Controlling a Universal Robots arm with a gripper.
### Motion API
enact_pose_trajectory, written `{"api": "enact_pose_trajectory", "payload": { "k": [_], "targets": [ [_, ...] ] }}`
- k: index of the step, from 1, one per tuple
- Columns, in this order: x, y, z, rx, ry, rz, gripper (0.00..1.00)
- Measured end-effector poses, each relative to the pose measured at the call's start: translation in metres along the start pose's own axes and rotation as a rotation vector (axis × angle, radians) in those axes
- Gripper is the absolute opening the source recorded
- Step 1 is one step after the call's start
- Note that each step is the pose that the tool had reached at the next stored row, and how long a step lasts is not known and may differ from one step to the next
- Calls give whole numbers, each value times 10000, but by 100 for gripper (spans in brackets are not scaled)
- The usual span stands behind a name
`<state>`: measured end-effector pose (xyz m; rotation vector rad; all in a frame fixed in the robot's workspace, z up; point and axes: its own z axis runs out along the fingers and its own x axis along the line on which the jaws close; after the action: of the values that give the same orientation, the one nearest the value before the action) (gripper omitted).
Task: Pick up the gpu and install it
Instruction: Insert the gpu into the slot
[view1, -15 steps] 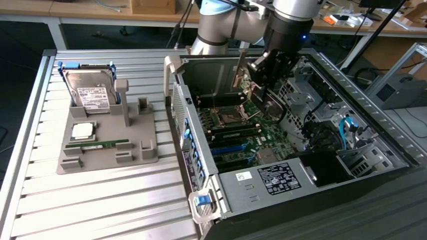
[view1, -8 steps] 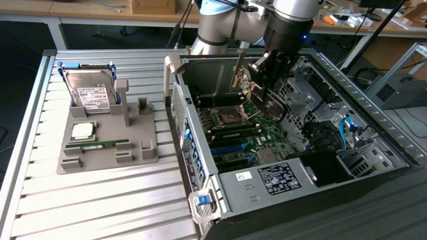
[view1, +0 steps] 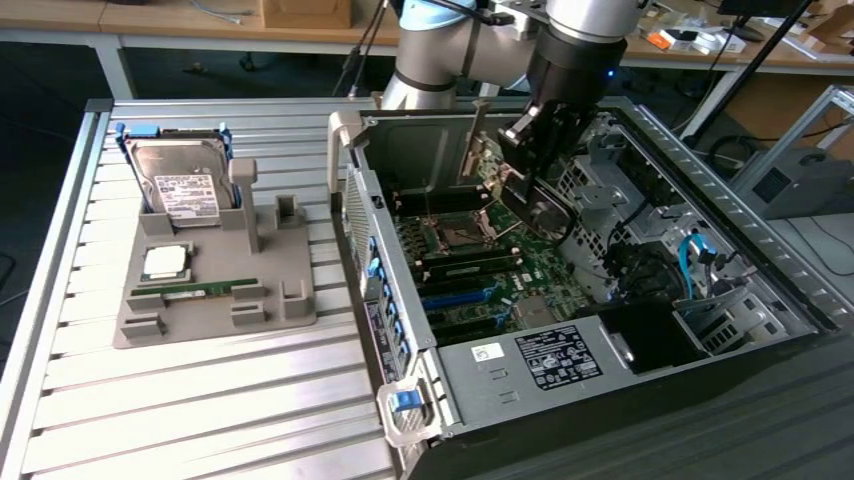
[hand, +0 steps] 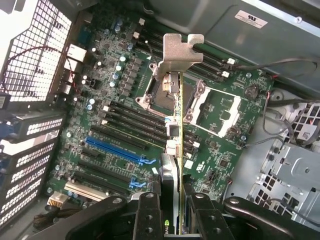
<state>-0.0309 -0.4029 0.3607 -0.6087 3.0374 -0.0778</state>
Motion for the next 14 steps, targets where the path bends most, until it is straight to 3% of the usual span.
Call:
{"api": "enact_pose_trajectory", "payload": {
  "k": [14],
  "targets": [
    [0,0,4,-23,-42,-714,27]
  ]
}}
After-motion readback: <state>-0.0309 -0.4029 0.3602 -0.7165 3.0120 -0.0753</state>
